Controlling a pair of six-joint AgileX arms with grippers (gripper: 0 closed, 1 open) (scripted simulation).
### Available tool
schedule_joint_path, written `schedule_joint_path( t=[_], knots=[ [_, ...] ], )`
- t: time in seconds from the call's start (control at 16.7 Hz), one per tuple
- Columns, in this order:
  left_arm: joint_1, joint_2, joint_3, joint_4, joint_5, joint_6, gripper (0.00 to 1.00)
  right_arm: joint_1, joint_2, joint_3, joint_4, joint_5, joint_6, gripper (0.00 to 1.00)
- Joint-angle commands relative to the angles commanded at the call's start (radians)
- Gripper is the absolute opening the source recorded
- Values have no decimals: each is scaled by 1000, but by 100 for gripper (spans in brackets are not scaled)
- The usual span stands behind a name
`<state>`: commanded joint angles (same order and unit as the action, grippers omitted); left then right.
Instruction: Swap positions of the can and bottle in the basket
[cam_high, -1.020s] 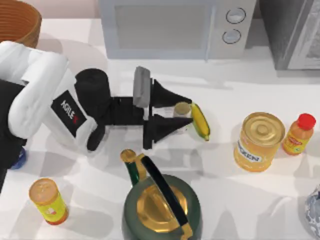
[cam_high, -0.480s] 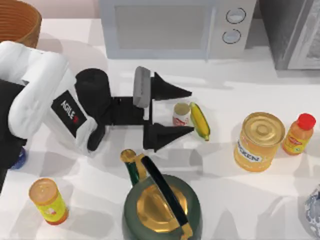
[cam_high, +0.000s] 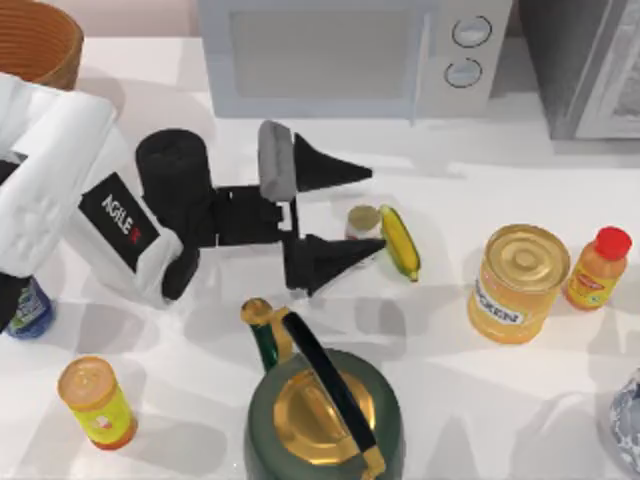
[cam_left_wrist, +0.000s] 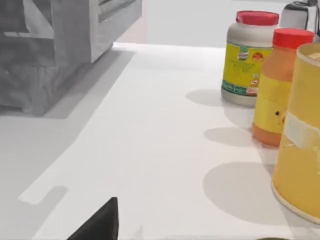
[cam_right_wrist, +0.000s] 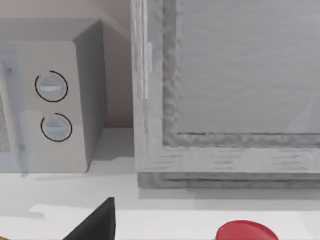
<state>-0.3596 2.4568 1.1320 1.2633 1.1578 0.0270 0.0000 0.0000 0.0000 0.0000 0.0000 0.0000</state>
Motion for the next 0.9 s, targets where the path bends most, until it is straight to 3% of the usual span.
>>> schedule_joint_path(
  t=[0.36,0.9],
  knots=[
    [38,-468,-313,-209,-305,5,100,0,0,0,0,0,0,100],
    [172,-1634,-835,-734,-829,0,100,0,0,0,0,0,0,100]
  ],
)
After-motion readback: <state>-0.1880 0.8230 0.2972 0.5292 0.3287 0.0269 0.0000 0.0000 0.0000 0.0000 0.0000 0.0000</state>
